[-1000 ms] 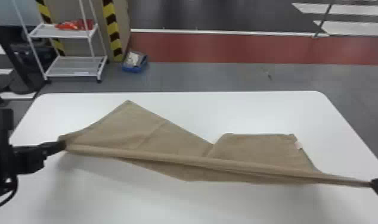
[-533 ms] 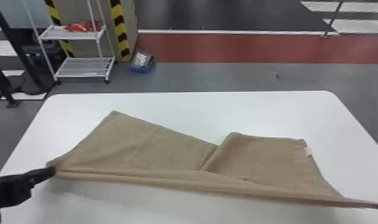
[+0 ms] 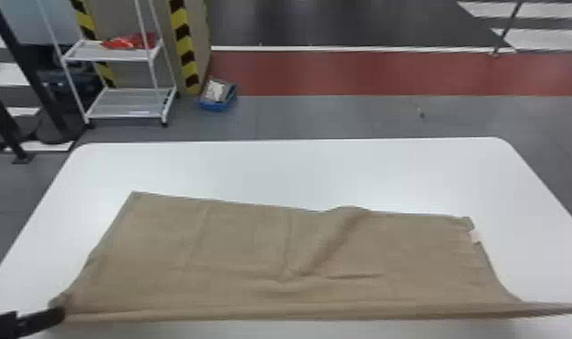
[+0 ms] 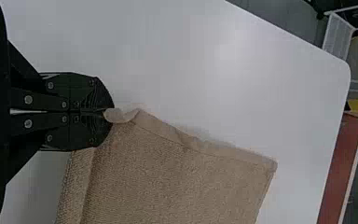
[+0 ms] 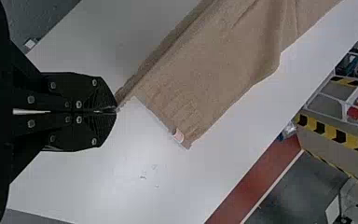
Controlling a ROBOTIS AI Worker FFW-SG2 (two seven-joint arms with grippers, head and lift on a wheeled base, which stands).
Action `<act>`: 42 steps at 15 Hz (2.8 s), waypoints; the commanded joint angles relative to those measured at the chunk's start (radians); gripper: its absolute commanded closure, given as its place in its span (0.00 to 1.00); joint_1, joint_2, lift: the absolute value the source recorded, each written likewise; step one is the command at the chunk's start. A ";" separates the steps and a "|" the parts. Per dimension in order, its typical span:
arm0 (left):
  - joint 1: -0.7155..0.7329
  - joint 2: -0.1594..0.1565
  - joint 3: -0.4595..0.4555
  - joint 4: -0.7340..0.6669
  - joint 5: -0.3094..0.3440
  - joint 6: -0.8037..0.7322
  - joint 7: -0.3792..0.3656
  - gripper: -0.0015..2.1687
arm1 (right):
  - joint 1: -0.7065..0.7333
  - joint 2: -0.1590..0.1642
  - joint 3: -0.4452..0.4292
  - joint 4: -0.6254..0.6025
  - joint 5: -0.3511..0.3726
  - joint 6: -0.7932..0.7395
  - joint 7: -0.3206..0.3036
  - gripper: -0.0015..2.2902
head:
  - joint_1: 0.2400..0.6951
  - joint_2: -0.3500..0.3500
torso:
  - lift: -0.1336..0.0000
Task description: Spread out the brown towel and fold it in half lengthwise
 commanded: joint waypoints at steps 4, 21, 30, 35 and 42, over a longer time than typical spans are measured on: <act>0.000 -0.010 -0.033 -0.013 -0.004 0.053 -0.007 0.99 | -0.124 -0.021 0.004 0.092 0.037 -0.066 0.003 0.61 | 1.00 0.41 | 0.07; -0.009 -0.013 -0.065 0.010 0.028 0.019 -0.001 0.03 | -0.018 -0.041 0.445 -0.006 0.250 -0.033 0.003 0.25 | 1.00 0.67 | 0.07; -0.009 -0.011 -0.056 -0.008 0.054 -0.006 -0.002 0.03 | -0.015 -0.072 0.535 0.014 0.231 0.029 0.003 0.25 | 1.00 0.80 | 0.07; -0.004 -0.013 -0.050 -0.051 0.102 -0.034 0.007 0.03 | 0.004 -0.089 0.577 0.003 0.235 0.050 0.003 0.25 | 1.00 0.80 | 0.07; 0.000 -0.013 -0.033 -0.082 0.139 -0.052 0.044 0.03 | 0.047 -0.115 0.574 -0.040 0.181 0.118 0.003 0.25 | 1.00 0.82 | 0.07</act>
